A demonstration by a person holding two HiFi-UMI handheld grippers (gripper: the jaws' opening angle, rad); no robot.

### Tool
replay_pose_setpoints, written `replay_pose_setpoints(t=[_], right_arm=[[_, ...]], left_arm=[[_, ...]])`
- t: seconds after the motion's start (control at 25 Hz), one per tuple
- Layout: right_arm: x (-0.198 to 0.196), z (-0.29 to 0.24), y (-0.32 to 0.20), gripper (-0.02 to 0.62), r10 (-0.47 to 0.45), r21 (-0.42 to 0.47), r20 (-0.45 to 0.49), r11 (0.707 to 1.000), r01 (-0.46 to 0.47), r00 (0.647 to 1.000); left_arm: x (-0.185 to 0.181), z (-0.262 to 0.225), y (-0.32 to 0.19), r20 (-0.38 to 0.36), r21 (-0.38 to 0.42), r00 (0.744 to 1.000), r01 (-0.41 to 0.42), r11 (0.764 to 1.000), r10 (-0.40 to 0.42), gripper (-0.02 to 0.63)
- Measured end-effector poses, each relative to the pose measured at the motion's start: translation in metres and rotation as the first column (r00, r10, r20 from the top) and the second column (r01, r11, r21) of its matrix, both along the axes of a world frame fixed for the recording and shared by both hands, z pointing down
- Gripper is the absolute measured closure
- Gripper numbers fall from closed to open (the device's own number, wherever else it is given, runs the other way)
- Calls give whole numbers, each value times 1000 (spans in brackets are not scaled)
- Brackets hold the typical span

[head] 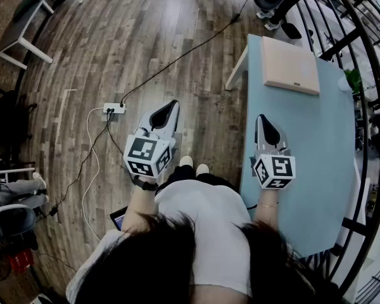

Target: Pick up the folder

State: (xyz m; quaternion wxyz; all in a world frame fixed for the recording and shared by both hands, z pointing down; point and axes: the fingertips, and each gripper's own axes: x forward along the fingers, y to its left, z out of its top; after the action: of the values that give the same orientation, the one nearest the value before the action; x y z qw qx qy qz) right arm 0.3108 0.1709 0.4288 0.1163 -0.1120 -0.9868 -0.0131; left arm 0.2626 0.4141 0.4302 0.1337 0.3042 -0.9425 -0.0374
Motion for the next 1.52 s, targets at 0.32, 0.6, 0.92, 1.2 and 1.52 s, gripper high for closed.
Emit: replay_pose_setpoints(t=[0.32, 0.6, 0.92, 1.2, 1.52], right_arm=[[-27, 0, 22, 589, -47, -75, -1, 996, 47, 999], [-50, 10, 42, 544, -65, -99, -26, 993, 62, 998], [-112, 26, 24, 511, -64, -103, -54, 993, 58, 997], [-200, 16, 2, 495, -63, -103, -60, 993, 56, 996], [-258, 8, -39, 452, -11, -130, -65, 992, 3, 998]], left_arm=[[-16, 8, 19, -17, 13, 1000, 12, 1000, -12, 546], [-31, 18, 43, -45, 39, 999, 11, 999, -10, 546], [-100, 30, 32, -68, 55, 997, 33, 998, -30, 506], [-192, 16, 6, -59, 68, 998, 10, 998, -6, 488], [-262, 1, -31, -53, 53, 998, -21, 998, 23, 488]])
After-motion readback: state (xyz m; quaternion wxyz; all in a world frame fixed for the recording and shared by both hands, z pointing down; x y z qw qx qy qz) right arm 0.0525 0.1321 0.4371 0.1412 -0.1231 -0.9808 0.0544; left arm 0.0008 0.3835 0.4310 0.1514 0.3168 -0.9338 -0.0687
